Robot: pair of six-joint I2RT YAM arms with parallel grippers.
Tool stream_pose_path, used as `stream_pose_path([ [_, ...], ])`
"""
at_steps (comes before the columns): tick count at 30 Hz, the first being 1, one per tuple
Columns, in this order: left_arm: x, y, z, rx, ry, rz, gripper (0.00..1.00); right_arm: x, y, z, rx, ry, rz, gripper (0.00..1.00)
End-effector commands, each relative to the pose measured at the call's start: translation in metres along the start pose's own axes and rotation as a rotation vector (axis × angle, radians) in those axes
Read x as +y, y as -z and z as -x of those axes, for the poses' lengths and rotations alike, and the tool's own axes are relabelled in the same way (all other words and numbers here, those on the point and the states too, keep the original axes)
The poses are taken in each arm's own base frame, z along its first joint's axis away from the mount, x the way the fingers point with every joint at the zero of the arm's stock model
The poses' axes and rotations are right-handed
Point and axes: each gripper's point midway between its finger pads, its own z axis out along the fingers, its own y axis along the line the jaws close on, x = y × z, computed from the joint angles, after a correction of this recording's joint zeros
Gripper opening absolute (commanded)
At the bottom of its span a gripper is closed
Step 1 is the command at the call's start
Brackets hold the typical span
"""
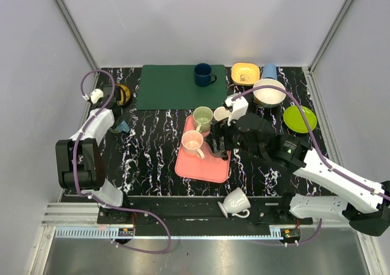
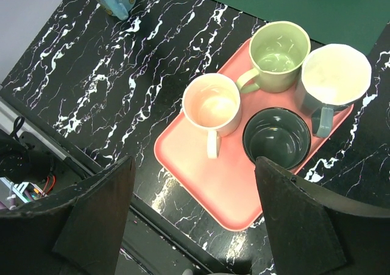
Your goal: Turn the mug right side up
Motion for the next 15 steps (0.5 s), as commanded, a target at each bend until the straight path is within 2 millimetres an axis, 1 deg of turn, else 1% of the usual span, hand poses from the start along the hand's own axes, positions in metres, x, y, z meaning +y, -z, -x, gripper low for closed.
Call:
stream_pose_path([
  [1,-0.011,-0.001,0.022,-0.061,0.015,-0.033,0.35,-0.003,-0.003,0.004,-0.02,0.007,-0.023,0.84],
  [5,-0.006,-0.005,0.016,-0.043,0.01,-0.03,0.23,-0.003,-0.004,0.003,-0.017,0.005,-0.024,0.85],
  [7,-0.004,-0.005,0.017,-0.043,0.015,-0.033,0.17,-0.002,-0.004,0.003,-0.015,0.003,-0.023,0.85],
  [10,-0.002,-0.005,0.015,-0.033,0.012,-0.04,0.0,-0.002,-0.005,0.001,-0.01,-0.001,-0.022,0.85],
  [12,-0.003,-0.001,0.015,-0.027,0.011,-0.066,0.0,-0.001,-0.006,0.0,-0.011,-0.007,-0.018,0.85],
  [13,-0.007,0.002,0.01,-0.004,0.003,-0.098,0.0,-0.001,-0.007,-0.001,-0.007,-0.009,-0.018,0.85],
  [14,-0.012,0.011,0.014,-0.007,0.008,-0.14,0.0,0.0,-0.008,-0.001,-0.007,-0.013,-0.015,0.84],
  [15,-0.015,0.017,0.013,0.0,0.005,-0.172,0.0,0.001,-0.008,0.0,-0.013,-0.018,-0.01,0.85],
])
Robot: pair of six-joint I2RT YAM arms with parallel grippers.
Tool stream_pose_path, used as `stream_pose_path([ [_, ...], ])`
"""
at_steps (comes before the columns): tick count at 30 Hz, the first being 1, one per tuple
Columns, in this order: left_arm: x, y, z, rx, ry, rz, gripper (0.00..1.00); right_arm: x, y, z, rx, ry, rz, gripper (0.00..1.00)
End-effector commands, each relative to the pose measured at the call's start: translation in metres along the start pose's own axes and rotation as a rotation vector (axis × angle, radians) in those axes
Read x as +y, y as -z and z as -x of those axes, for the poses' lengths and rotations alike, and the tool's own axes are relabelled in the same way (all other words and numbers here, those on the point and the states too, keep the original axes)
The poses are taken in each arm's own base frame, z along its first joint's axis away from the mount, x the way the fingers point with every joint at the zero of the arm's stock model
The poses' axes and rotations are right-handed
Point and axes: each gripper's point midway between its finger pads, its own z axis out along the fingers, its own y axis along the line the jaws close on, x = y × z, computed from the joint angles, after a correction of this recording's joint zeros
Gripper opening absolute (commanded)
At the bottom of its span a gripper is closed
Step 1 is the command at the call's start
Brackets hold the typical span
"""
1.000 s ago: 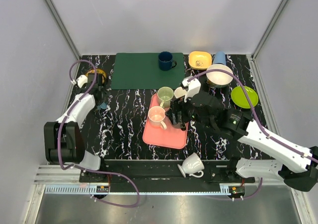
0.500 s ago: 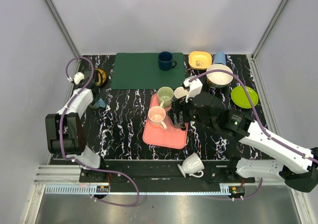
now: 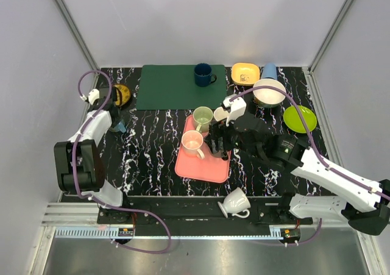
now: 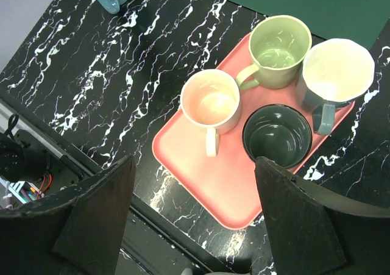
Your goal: Turn the mug right side up
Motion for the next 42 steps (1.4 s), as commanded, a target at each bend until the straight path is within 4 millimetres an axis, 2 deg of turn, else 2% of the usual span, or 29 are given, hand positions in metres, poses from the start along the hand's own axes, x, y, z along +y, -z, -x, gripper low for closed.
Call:
stream_pose_path([
  [1,-0.02,0.028,-0.002,0.032,0.014,-0.188,0.0,0.003,-0.004,0.005,-0.031,-0.028,0.005,0.85],
  [3,-0.031,0.057,0.006,0.007,0.056,-0.297,0.0,0.008,-0.005,0.008,-0.042,-0.045,0.024,0.85],
  [4,-0.038,0.067,-0.003,0.035,0.075,-0.366,0.0,0.012,-0.006,0.007,-0.038,-0.051,0.042,0.85],
  [5,-0.044,0.089,0.003,0.008,0.09,-0.437,0.0,0.014,-0.007,0.008,-0.044,-0.062,0.052,0.85],
  [7,-0.054,0.113,-0.005,0.03,0.089,-0.541,0.0,0.021,-0.01,0.012,-0.051,-0.079,0.079,0.85],
  [8,-0.057,0.13,-0.002,0.012,0.09,-0.591,0.0,0.024,-0.01,0.013,-0.05,-0.089,0.09,0.85],
  [10,-0.062,0.15,-0.01,0.028,0.09,-0.671,0.0,0.032,-0.014,0.014,-0.045,-0.099,0.118,0.85],
  [12,-0.061,0.174,-0.009,0.005,0.097,-0.736,0.0,0.038,-0.016,0.016,-0.052,-0.12,0.144,0.85],
  [14,-0.06,0.196,-0.009,-0.006,0.114,-0.808,0.0,0.048,-0.02,0.01,-0.03,-0.137,0.193,0.85],
  [15,-0.06,0.205,-0.009,-0.011,0.115,-0.835,0.0,0.056,-0.02,0.015,-0.05,-0.152,0.233,0.85],
  [17,-0.06,0.23,-0.005,-0.026,0.134,-0.916,0.0,0.07,-0.021,0.008,-0.023,-0.201,0.321,0.85],
  [18,-0.061,0.239,-0.003,-0.032,0.142,-0.946,0.0,0.077,-0.02,0.017,-0.054,-0.231,0.369,0.86],
  [19,-0.064,0.253,-0.001,-0.024,0.154,-0.996,0.0,0.086,-0.019,0.011,-0.019,-0.252,0.449,0.86],
  [20,-0.064,0.266,0.002,-0.032,0.163,-1.029,0.0,0.092,-0.018,0.015,-0.016,-0.319,0.499,0.87],
  [21,-0.066,0.275,0.002,-0.025,0.163,-1.055,0.0,0.104,-0.012,0.037,-0.094,-0.358,0.592,0.88],
  [22,-0.069,0.29,0.007,-0.026,0.171,-1.1,0.0,0.112,-0.01,0.026,-0.056,-0.383,0.681,0.88],
  [23,-0.071,0.303,0.005,-0.018,0.167,-1.139,0.0,0.11,-0.01,0.035,-0.057,-0.478,0.724,0.89],
  [24,-0.073,0.311,0.006,-0.016,0.172,-1.164,0.0,0.117,-0.001,0.055,-0.129,-0.501,0.815,0.9],
  [25,-0.076,0.325,0.008,-0.007,0.185,-1.218,0.0,0.119,-0.006,0.047,-0.093,-0.523,0.86,0.91],
  [27,-0.079,0.342,0.006,0.029,0.203,-1.281,0.0,0.119,-0.002,0.064,-0.125,-0.587,0.94,0.91],
  [28,-0.08,0.35,0.008,0.023,0.209,-1.318,0.0,0.121,-0.008,0.06,-0.088,-0.625,0.96,0.91],
  [30,-0.081,0.365,0.007,0.05,0.224,-1.381,0.0,0.121,-0.007,0.073,-0.123,-0.639,1.014,0.91],
  [32,-0.081,0.38,0.01,0.041,0.232,-1.448,0.0,0.123,-0.017,0.071,-0.077,-0.687,1.041,0.92],
  [33,-0.081,0.385,0.009,0.061,0.237,-1.467,0.0,0.124,-0.014,0.078,-0.1,-0.685,1.077,0.92],
  [35,-0.079,0.4,0.011,0.047,0.231,-1.517,0.0,0.127,-0.024,0.074,-0.055,-0.721,1.09,0.92],
  [42,-0.078,0.42,0.008,0.067,0.211,-1.572,0.0,0.135,-0.039,0.086,-0.042,-0.705,1.105,0.93],
])
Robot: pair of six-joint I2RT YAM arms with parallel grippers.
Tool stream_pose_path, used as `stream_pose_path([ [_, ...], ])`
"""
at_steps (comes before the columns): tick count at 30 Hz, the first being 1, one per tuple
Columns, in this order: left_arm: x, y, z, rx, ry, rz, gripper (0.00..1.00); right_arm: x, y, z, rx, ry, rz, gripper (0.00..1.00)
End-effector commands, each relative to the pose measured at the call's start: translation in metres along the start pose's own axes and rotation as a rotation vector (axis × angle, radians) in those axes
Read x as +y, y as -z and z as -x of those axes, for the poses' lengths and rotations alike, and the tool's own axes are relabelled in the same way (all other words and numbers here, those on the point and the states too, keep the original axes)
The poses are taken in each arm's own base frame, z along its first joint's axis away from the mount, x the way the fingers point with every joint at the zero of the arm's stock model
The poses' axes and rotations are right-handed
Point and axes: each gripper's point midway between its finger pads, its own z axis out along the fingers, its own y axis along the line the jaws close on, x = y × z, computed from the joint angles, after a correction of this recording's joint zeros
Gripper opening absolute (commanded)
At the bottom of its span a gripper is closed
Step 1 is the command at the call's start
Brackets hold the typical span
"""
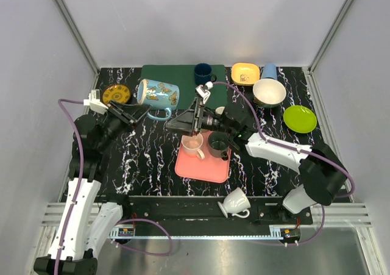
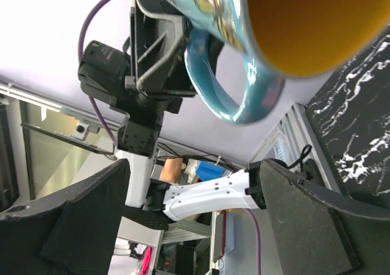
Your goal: Turn the mug right side up
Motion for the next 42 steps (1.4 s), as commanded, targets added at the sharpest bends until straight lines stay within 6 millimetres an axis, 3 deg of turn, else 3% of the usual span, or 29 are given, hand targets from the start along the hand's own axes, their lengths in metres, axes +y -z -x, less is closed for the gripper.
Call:
stream_pose_path([
  [1,-0.091,0.025,0.009,-0.032,-0.089,-0.302,0.0,0.051,-0.01,0.015,0.009,0.074,0.158,0.93],
  [15,-0.097,0.029,-0.004,0.015,-0.08,-0.331,0.0,0.036,-0.034,0.049,-0.044,0.039,0.173,0.87],
  [22,-0.096,0.03,-0.007,0.018,-0.084,-0.335,0.0,0.032,-0.038,0.055,-0.061,0.023,0.193,0.84],
  [25,-0.093,0.03,-0.009,0.024,-0.08,-0.331,0.0,0.031,-0.04,0.056,-0.058,0.014,0.196,0.76],
  [29,-0.085,0.029,-0.015,0.043,-0.074,-0.322,0.0,0.042,-0.042,0.059,-0.067,0.009,0.266,0.53],
  [31,-0.081,0.029,-0.017,0.045,-0.07,-0.316,0.0,0.04,-0.042,0.062,-0.076,-0.015,0.281,0.34],
  [36,-0.074,0.028,-0.022,0.058,-0.073,-0.31,0.0,0.051,-0.043,0.065,-0.08,-0.014,0.333,0.16],
  [38,-0.072,0.028,-0.024,0.063,-0.077,-0.306,0.0,0.054,-0.045,0.066,-0.072,-0.006,0.334,0.0],
  [41,-0.062,0.026,-0.026,0.073,-0.076,-0.27,0.0,0.063,-0.042,0.062,-0.046,0.034,0.333,0.0],
  [42,-0.062,0.026,-0.026,0.07,-0.082,-0.268,0.05,0.065,-0.041,0.059,-0.034,0.067,0.327,0.0],
])
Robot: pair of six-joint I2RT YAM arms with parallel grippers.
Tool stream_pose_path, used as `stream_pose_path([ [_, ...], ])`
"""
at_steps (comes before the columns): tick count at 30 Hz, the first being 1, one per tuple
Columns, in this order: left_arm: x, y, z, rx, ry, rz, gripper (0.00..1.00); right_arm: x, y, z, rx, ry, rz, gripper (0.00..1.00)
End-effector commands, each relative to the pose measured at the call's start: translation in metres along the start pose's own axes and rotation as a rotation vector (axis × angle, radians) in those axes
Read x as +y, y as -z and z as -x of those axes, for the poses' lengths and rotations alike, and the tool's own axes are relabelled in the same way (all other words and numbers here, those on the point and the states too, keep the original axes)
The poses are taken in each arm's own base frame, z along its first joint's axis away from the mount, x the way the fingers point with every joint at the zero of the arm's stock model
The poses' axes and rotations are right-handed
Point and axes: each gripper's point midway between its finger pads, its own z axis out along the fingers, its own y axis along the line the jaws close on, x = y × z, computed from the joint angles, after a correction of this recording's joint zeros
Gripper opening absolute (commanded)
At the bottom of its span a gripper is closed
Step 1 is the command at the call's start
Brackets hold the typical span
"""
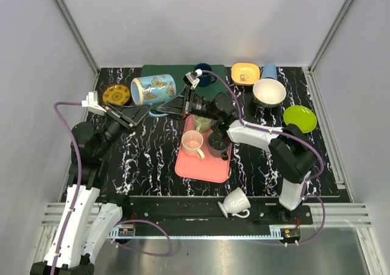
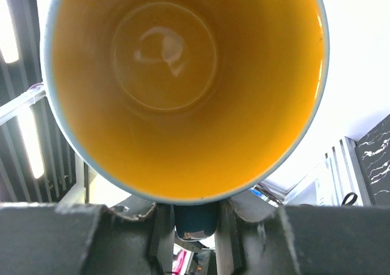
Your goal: Turn the mug right side up
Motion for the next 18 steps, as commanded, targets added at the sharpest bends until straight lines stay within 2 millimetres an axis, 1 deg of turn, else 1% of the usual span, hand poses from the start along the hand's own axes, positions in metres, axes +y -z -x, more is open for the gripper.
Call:
stream_pose_path([
  [1,-0.027,0.01,-0.014,0.069,-0.052,-0.109,0.17,0.056,-0.007,0.005,0.007,0.164,0.098,0.0],
  [2,-0.023,0.01,-0.014,0.065,-0.062,-0.094,0.25,0.066,-0.003,0.002,0.021,0.191,0.093,0.0],
  [3,-0.022,0.01,-0.014,0.064,-0.066,-0.089,0.3,0.068,-0.001,0.002,0.024,0.241,0.077,0.0],
  [4,-0.02,0.01,-0.013,0.059,-0.071,-0.084,0.34,0.062,0.001,-0.001,0.034,0.231,0.025,0.0],
  [5,-0.018,0.01,-0.013,0.055,-0.078,-0.076,0.41,0.075,0.005,-0.004,0.04,0.27,0.031,0.0],
  [6,-0.017,0.009,-0.013,0.054,-0.079,-0.071,0.44,0.077,0.009,-0.003,0.039,0.31,0.023,0.0],
  [7,-0.016,0.009,-0.012,0.053,-0.081,-0.07,0.47,0.076,0.012,-0.004,0.041,0.308,-0.005,0.0],
  [8,-0.015,0.008,-0.012,0.052,-0.083,-0.067,0.48,0.089,0.016,-0.009,0.05,0.331,0.007,0.0],
  [10,-0.011,0.006,-0.012,0.05,-0.078,-0.061,0.49,0.092,0.022,-0.011,0.055,0.354,-0.013,0.0],
  [11,-0.011,0.005,-0.012,0.048,-0.07,-0.065,0.49,0.099,0.025,-0.013,0.056,0.388,-0.012,0.0],
  [12,-0.009,0.004,-0.012,0.048,-0.069,-0.065,0.49,0.102,0.027,-0.015,0.06,0.398,-0.017,0.0],
  [13,-0.008,0.004,-0.012,0.049,-0.068,-0.064,0.49,0.101,0.029,-0.016,0.063,0.393,-0.038,0.0],
  [14,-0.005,0.002,-0.012,0.047,-0.063,-0.056,0.5,0.107,0.032,-0.019,0.066,0.416,-0.035,0.0],
  [15,-0.005,0.002,-0.012,0.045,-0.065,-0.056,0.5,0.108,0.033,-0.019,0.067,0.425,-0.042,0.0],
  [16,-0.004,0.001,-0.011,0.044,-0.066,-0.053,0.51,0.104,0.036,-0.021,0.074,0.414,-0.071,0.0],
  [17,-0.002,0.001,-0.011,0.042,-0.071,-0.043,0.52,0.111,0.04,-0.021,0.066,0.459,-0.076,0.0],
  [18,0.0,0.002,-0.012,0.045,-0.075,-0.033,0.54,0.11,0.043,-0.021,0.06,0.474,-0.099,0.0],
])
